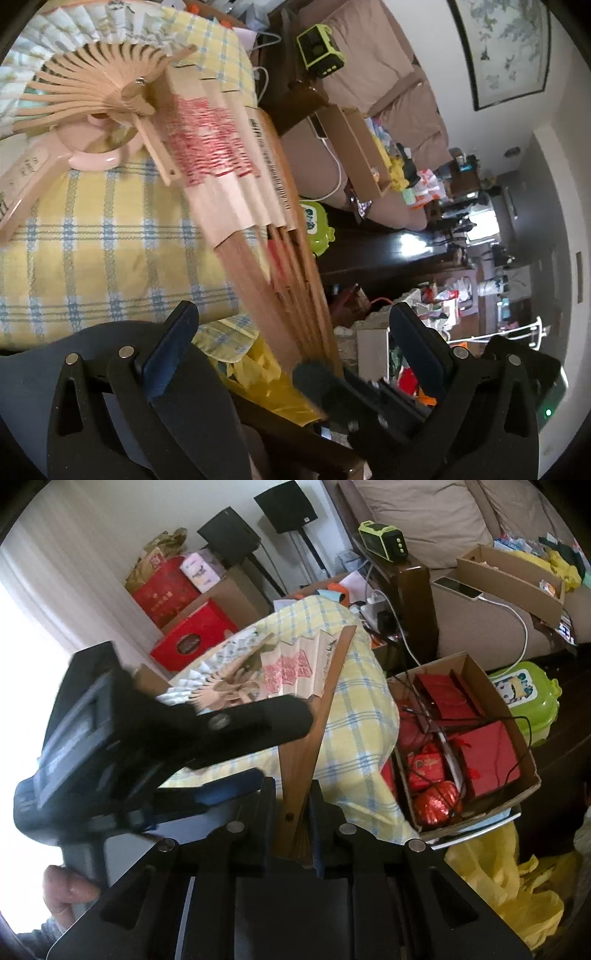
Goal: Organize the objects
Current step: 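Lift the wooden fan with the right gripper and lower it into the cardboard box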
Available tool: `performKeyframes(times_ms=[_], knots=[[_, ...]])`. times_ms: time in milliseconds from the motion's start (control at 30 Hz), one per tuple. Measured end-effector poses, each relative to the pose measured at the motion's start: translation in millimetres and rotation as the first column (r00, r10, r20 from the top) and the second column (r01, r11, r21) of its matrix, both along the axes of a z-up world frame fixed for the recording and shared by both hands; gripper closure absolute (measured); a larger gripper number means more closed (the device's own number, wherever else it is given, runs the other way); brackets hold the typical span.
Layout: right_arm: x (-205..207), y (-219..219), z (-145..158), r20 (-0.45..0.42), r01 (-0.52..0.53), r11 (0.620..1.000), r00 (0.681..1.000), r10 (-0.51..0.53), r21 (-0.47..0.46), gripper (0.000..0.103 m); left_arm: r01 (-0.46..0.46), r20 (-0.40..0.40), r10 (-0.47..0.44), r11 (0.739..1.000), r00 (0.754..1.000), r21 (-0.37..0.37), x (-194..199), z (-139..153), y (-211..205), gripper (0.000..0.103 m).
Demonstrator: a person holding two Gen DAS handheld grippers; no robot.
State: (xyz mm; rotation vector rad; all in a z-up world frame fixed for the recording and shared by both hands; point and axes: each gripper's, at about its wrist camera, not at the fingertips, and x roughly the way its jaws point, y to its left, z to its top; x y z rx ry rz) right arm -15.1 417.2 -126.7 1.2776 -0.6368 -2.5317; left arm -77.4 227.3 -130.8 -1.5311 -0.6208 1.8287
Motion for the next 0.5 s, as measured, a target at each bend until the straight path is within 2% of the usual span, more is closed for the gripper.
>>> performKeyframes(times_ms=[133, 300, 433, 500], knots=[[12.1, -5.4, 6.5, -0.011, -0.011, 0.999, 1.0, 0.01, -0.034, 0.086, 0.029, -0.009, -0.029, 0.999, 1.0, 0.022, 7.7, 2.3, 8.7, 0.011], [28.9, -9.2, 10.9, -0.035, 0.015, 1.0, 0.999, -0.015, 0.004, 0.086, 0.055, -0.012, -0.055, 0.998, 0.998, 0.033, 22.4, 6.0, 13.8, 0.015], [46.5, -3.5, 17.5, -0.065, 0.06, 0.998, 0.996, -0.059, 0.025, 0.086, 0.086, -0.023, -0.085, 0.995, 0.996, 0.048, 35.9, 13.2, 16.6, 0.029], [56.4, -0.6, 23.0, -0.085, 0.078, 0.996, 0.994, -0.075, 0.038, 0.086, 0.099, -0.037, -0.096, 0.993, 0.995, 0.058, 43.3, 19.5, 19.5, 0.03]])
